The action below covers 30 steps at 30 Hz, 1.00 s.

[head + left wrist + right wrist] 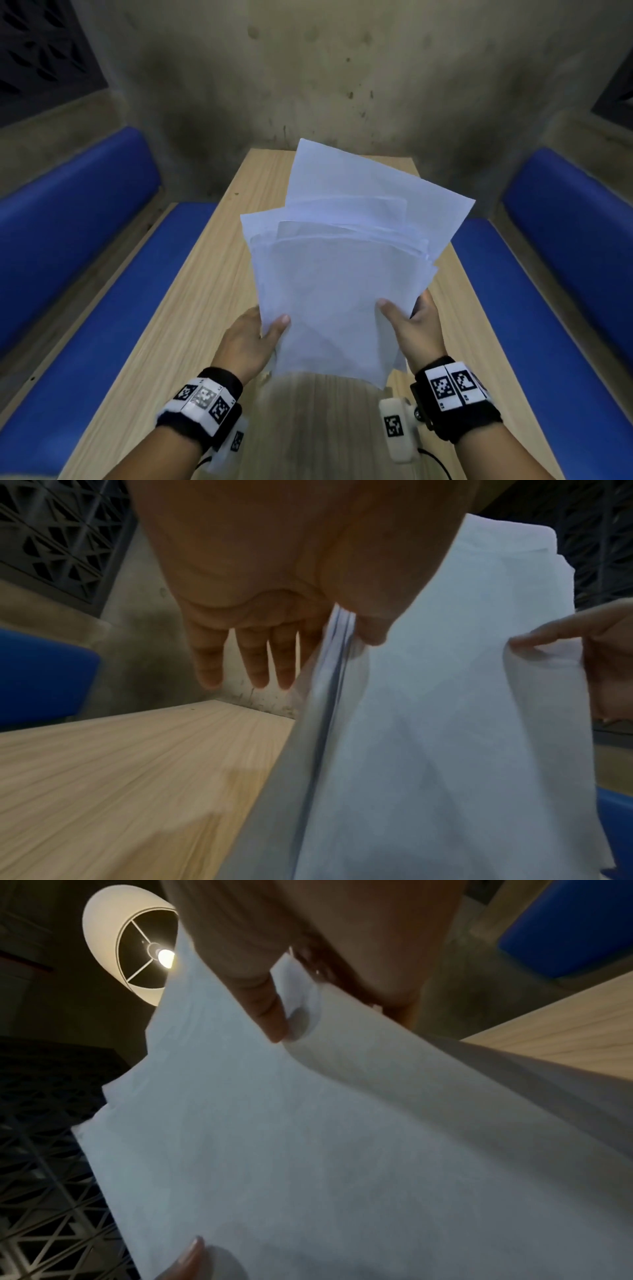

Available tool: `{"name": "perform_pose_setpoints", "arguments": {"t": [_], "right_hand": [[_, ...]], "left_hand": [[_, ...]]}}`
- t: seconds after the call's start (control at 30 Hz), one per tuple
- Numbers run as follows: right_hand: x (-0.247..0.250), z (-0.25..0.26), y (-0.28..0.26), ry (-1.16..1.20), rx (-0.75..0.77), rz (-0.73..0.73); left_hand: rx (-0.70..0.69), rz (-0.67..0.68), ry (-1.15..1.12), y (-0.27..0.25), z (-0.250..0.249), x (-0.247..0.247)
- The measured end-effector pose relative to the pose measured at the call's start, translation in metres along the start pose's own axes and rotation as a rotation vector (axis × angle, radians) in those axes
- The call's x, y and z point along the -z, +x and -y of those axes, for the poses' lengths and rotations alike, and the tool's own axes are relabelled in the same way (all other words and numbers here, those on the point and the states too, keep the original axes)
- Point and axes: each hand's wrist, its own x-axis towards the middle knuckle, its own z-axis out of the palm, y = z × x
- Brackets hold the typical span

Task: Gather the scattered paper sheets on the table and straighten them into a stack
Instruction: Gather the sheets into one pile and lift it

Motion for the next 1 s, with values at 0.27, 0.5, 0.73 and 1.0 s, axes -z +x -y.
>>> {"name": "perform_pose_setpoints", "arguments": {"t": [0.27,0.5,0.73,1.0], "right_hand": [[0.008,-0.003,-0.004,0.138,-0.099,0.141],[0.014,-0.006,-0.004,0.111,-0.09,0.129],[0.024,-0.007,-0.013,0.154,-0.118,0.18],[0.023,-0.007,-0.022,0.158,-0.053,0.1]], "left_hand": [[-0.077,0.083,-0.645,0.024,-0.018,0.02],[-0.108,0.103,-0.713,0.025,-0.025,0.016],[-0.131,0.016,-0.754,0.02,-0.033,0.02],[-0.158,0.122,-0.694,-0.001,-0.053,0.023]]}}
